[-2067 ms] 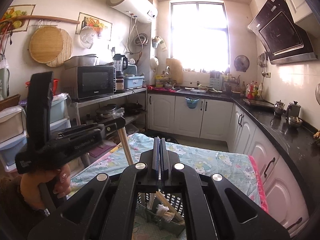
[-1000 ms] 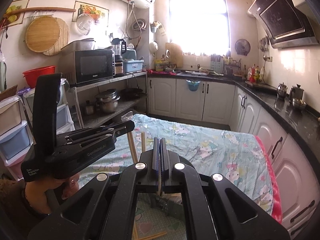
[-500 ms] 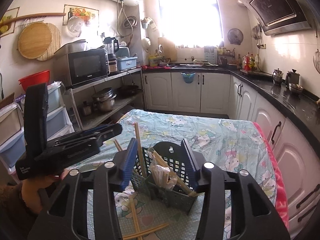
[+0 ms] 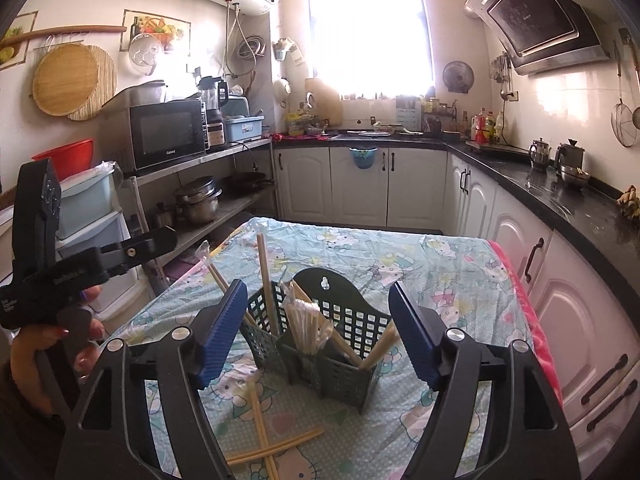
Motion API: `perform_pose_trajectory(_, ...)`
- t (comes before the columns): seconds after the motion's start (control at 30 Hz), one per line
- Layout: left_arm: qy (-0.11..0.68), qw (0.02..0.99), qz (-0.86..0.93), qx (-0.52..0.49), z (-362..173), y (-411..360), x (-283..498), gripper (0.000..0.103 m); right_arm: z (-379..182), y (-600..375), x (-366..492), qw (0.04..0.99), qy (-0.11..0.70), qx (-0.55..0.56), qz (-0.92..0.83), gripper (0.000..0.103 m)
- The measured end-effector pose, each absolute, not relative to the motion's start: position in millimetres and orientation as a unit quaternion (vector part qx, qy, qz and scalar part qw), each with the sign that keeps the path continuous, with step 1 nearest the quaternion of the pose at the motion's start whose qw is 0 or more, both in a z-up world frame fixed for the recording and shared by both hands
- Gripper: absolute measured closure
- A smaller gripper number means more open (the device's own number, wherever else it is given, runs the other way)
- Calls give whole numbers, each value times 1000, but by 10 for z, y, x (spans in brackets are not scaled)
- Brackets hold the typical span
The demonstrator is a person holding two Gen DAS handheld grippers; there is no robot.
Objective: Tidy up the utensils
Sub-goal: 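Open the left tool to drop its chopstick while the right tool opens too, then move both open tools down toward the last loose chopsticks on the cloth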
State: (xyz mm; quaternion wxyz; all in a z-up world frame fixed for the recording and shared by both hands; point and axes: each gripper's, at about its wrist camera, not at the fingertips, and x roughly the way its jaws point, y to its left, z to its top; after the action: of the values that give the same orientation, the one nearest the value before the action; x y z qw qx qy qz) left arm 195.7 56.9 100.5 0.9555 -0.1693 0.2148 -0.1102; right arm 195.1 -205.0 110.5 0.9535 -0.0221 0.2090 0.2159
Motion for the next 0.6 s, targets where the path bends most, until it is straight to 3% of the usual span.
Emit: perform_pose_trajectory(0.6,231,951,-117,-169,882,546,1631,11,994,-2092,1668,951,216,-28,218,25)
